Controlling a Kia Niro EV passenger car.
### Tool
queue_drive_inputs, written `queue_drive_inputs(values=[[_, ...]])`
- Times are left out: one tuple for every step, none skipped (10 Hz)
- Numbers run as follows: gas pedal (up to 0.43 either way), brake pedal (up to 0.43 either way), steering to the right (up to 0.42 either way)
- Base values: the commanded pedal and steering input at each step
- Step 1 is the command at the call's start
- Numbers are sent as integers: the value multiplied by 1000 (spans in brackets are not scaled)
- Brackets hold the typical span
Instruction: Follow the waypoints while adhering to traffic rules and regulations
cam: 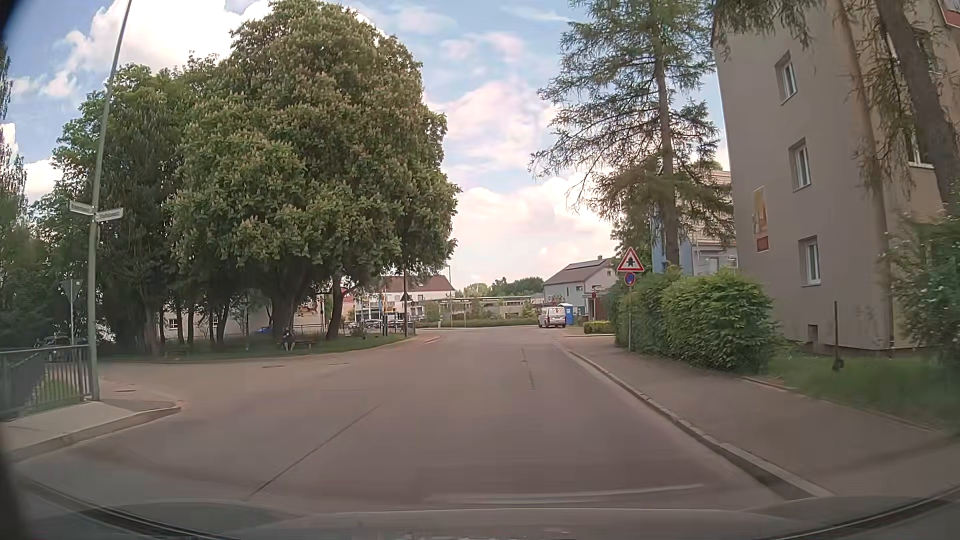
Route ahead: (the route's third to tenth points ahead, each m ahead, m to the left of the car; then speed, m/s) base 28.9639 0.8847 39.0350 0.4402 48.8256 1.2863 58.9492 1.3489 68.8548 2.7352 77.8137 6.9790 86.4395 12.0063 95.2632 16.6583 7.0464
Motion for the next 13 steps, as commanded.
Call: queue_drive_inputs(values=[[0,24,5],[0,24,5],[8,18,5],[8,24,5],[8,24,5],[8,18,5],[28,18,5],[47,24,5],[59,18,5],[59,18,5],[59,24,5],[59,18,5],[59,18,5]])
